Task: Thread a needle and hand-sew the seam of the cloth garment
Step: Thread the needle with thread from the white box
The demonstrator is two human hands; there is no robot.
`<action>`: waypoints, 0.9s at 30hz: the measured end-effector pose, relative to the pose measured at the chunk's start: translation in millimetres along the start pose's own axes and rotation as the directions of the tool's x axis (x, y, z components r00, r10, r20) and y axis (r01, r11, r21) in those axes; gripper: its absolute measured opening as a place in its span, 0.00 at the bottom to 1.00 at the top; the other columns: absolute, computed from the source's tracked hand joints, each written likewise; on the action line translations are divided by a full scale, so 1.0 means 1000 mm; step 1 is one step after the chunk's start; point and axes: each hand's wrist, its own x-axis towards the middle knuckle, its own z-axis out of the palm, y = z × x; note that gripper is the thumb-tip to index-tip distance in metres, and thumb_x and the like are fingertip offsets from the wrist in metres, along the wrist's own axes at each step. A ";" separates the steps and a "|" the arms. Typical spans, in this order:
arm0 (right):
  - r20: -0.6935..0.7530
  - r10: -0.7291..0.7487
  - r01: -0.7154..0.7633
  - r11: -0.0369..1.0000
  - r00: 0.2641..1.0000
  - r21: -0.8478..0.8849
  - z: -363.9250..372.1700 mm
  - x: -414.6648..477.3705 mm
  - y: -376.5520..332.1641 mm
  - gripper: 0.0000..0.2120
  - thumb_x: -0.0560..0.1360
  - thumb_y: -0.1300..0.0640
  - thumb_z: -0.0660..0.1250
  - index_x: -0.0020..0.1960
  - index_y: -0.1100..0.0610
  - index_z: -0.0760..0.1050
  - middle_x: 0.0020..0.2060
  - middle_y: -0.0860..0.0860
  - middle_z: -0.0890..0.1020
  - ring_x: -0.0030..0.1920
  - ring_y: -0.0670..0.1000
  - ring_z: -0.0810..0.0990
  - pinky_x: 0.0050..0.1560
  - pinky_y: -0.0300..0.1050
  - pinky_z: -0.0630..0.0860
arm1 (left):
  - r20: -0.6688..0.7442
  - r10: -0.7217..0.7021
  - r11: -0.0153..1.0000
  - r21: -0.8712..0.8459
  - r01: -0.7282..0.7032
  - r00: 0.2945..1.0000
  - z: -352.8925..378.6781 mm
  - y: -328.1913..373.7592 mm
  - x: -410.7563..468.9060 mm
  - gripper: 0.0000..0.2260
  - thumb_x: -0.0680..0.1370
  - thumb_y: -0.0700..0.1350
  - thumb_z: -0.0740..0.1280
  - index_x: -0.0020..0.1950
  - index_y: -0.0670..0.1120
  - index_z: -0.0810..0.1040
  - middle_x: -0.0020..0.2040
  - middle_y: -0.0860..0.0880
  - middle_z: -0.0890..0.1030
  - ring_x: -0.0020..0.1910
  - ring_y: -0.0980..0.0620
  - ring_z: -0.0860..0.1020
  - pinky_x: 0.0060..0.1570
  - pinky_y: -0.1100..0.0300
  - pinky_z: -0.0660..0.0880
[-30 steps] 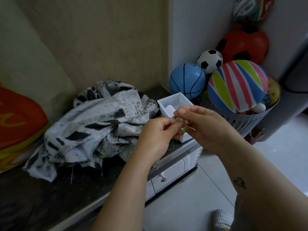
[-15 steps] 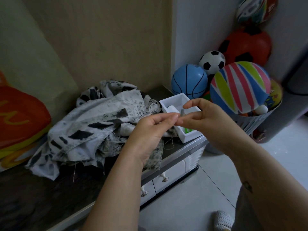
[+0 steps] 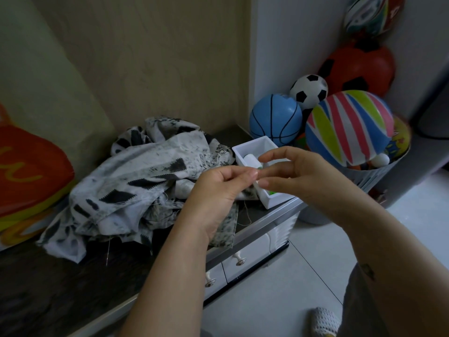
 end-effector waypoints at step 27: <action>-0.079 -0.090 0.075 0.980 0.993 -0.185 0.004 0.005 0.012 0.06 0.75 0.56 0.66 0.40 0.48 0.77 0.30 0.41 0.80 0.34 0.37 0.77 0.38 0.25 0.73 | -0.006 0.076 0.949 0.307 -0.070 0.997 0.004 -0.001 -0.002 0.04 0.76 0.46 0.70 0.43 0.55 0.82 0.46 0.51 0.83 0.50 0.55 0.80 0.51 0.65 0.75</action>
